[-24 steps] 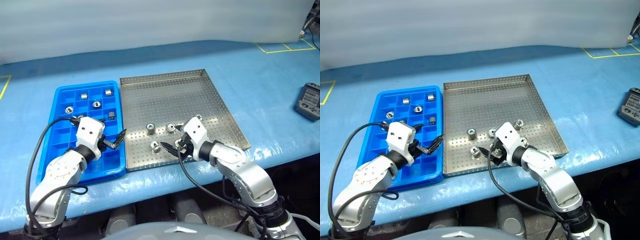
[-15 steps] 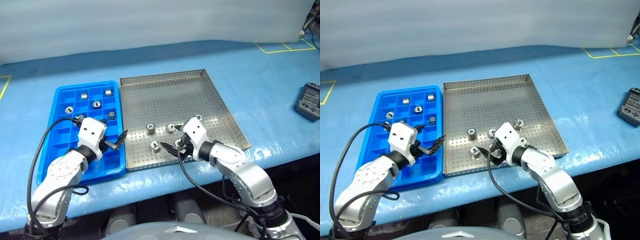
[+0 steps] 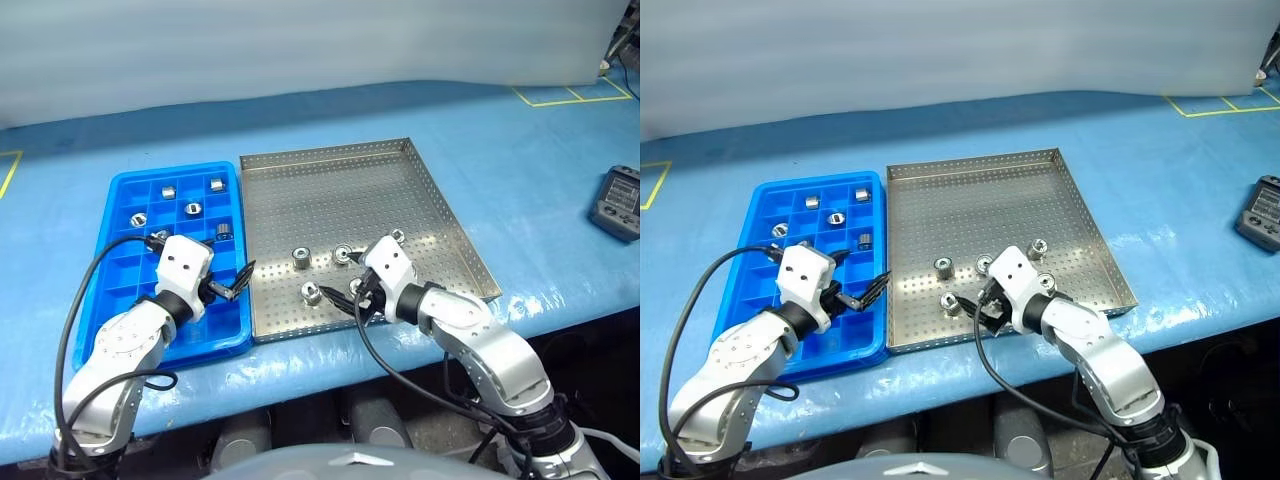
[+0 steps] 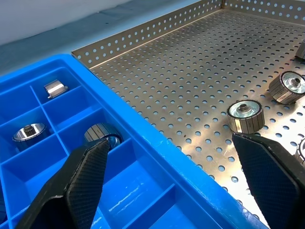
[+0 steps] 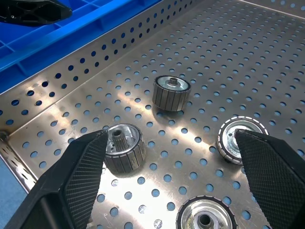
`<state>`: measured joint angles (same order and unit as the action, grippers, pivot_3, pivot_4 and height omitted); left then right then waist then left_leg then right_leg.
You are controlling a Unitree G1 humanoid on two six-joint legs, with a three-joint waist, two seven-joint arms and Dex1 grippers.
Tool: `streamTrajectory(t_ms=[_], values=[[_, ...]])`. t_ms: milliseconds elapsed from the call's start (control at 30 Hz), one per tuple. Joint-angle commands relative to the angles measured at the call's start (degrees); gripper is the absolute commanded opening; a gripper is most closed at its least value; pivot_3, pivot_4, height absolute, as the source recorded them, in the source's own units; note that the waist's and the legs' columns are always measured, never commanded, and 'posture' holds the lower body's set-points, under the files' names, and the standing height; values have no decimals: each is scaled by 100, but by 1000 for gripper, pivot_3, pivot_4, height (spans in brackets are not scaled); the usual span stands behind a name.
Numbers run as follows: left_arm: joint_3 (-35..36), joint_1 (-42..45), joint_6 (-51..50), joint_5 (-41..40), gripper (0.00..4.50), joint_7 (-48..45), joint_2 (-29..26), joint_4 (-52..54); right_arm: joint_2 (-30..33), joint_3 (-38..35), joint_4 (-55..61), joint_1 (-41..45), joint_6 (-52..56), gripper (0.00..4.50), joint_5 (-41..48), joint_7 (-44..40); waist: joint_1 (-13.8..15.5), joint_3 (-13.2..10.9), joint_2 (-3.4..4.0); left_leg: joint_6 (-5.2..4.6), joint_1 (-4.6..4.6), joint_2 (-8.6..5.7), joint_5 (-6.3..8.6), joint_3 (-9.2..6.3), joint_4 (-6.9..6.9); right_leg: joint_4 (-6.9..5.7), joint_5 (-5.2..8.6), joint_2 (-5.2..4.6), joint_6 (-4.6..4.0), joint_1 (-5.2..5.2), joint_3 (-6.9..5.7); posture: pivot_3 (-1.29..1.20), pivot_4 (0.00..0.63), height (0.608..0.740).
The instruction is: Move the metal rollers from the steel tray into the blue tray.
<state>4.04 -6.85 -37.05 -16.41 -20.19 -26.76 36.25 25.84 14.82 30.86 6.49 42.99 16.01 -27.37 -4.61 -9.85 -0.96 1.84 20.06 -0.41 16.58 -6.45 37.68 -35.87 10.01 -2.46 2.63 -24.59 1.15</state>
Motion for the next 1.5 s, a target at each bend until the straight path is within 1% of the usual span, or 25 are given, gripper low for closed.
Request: streamTrajectory(t_ms=[33, 200, 300, 400, 467, 567, 667, 800, 967, 1267, 1433, 1500], values=[[30, 47, 21, -16, 4500, -32, -25, 170, -40, -71, 196, 26, -97, 4484, 9, 7, 0, 0, 0, 0, 0, 0, 0, 0, 0, 0, 0, 0, 0, 0, 0, -110, 150, 740], [48, 107, 21, -72, 4500, -106, -52, 191, -58, -68, 188, 39, -111, 4484, 1, 6, 2, 0, 0, 0, 0, 0, 0, 0, 1, -1, 0, 0, 0, 0, 0, -110, 150, 740], [61, 367, 4, -272, 4500, -388, -166, 166, -82, -61, 174, 64, -113, 4484, -6, 11, 7, 0, 0, 0, 0, 0, 0, 0, 1, -1, 0, 0, 0, 0, 0, -107, 150, 740], [53, 803, -172, -504, 4500, -708, -373, 27, -102, -47, 159, 86, -113, 4484, -19, 7, 21, 0, 0, 0, 0, 0, 0, -1, 5, -3, 0, 0, 1, 2, -1, -109, 150, 740], [-70, 1164, -297, -533, 4500, -959, -604, -167, -113, -43, 152, 99, -117, 4484, -29, 6, 13, 0, 0, 0, -1, -1, 0, 0, 7, -3, -1, 0, 2, 3, 0, -113, 150, 740], [-413, 1816, -396, -587, 4500, -1487, -924, -601, -114, -60, 156, 86, -136, 4484, -35, 6, -1, 0, 0, 0, -2, -1, 0, 1, 6, -4, -1, 1, 2, 2, 1, -117, 150, 740], [-766, 2389, -463, -651, 4500, -1942, -991, -1118, -133, -78, 160, 61, -165, 4484, -33, 20, -16, 0, 0, 0, 0, -1, 0, 1, 6, -2, -2, 2, 4, 3, 1, -124, 150, 740], [-1473, 3117, -350, -341, 4500, -2488, -920, -2103, -186, -84, 182, 16, -212, 4484, -60, 79, -38, 0, 0, -2, 1, -2, 1, 2, 6, -1, -11, 2, 18, 2, 3, -149, 150, 740], [-2111, 3692, -69, 81, 4500, -2833, -727, -3072, -219, -77, 243, -75, -240, 4484, -80, 155, -98, 0, 0, -3, 2, -2, 1, 2, 5, 0, -16, 3, 27, 1, 6, -176, 150, 740], [-2661, 4256, 158, 806, 4500, -2919, -339, -4291, -264, -88, 330, -193, -257, 4484, -119, 221, -231, 0, 0, -3, 3, -2, 1, 2, 8, -2, -19, 4, 32, 0, 10, -195, 150, 740], [-2813, 4317, 157, 1062, 4500, -3047, -277, -4560, -285, -62, 337, -207, -276, 4484, -131, 249, -282, 0, 0, -3, 3, -2, 1, 3, 9, -3, -20, 5, 34, -1, 12, -198, 150, 740], [-2864, 4293, 146, 1142, 4135, -3118, -293, -4578, -291, -59, 330, -206, -285, 4500, -138, 248, -287, 0, 0, -3, 3, -2, 1, 2, 9, -3, -20, 5, 34, -1, 12, -193, 150, 740]])
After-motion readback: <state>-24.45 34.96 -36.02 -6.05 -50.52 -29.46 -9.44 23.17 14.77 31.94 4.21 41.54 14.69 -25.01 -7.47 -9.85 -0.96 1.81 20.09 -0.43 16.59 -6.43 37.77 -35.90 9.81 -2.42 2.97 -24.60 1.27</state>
